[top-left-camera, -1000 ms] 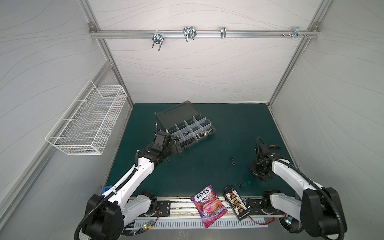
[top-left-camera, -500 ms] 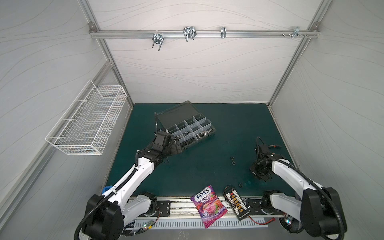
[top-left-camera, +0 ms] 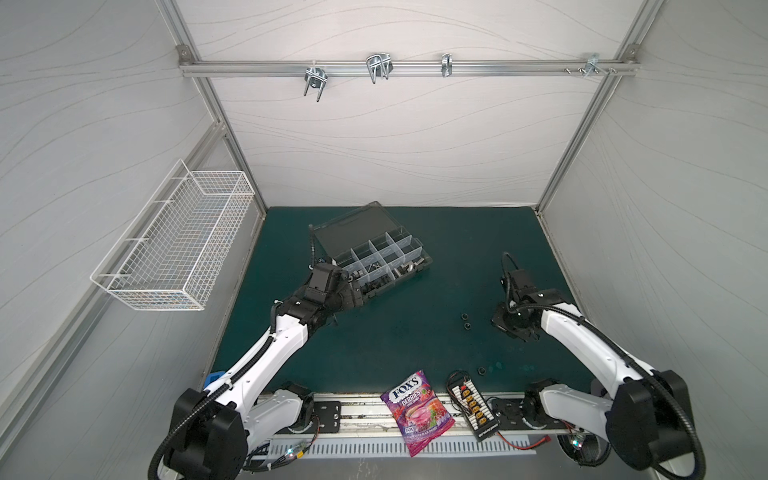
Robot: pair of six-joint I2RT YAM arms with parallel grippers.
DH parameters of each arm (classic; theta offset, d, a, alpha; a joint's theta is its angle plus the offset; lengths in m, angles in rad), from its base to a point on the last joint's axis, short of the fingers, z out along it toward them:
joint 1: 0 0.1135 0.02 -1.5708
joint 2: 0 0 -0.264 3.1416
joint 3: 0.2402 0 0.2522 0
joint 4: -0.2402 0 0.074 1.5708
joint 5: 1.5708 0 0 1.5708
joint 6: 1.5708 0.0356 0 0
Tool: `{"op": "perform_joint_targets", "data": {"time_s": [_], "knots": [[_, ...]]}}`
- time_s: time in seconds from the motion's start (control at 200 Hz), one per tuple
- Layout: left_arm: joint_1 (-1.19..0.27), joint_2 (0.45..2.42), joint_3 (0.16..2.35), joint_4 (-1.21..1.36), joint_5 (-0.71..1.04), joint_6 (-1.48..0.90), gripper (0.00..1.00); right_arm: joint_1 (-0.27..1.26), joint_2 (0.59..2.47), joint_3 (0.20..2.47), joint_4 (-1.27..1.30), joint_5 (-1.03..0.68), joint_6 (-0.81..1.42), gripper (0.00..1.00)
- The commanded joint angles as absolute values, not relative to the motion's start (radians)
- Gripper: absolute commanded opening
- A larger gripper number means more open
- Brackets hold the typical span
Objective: Sort the screws and nuts into containers
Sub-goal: 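Carry the black nut with the right gripper over the organizer box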
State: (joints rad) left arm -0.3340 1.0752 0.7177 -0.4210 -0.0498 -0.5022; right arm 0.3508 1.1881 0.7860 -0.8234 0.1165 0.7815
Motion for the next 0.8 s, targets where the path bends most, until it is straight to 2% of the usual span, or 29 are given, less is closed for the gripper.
{"op": "perform_joint_targets", "data": {"time_s": [0.0,0.155,0.355,0.585,0.79], "knots": [[-0.328,1.073,0.764,-0.43,-0.073,-0.514,0.99,0.424,1.279,0.902,-0.83,0.169,0.743,0.0],[-0.328,1.074,0.765,-0.433,-0.082,-0.52,0.99,0.551,1.471,1.127,-0.82,0.224,0.658,0.0],[-0.329,1.082,0.765,-0.438,-0.081,-0.529,0.99,0.635,1.757,1.47,-0.825,0.192,0.518,0.0],[-0.328,1.085,0.767,-0.444,-0.085,-0.535,0.99,0.688,2.014,1.825,-0.848,0.163,0.407,0.0],[-0.328,1.085,0.764,-0.445,-0.095,-0.536,0.99,0.692,2.151,1.982,-0.814,0.099,0.35,0.0]]}}
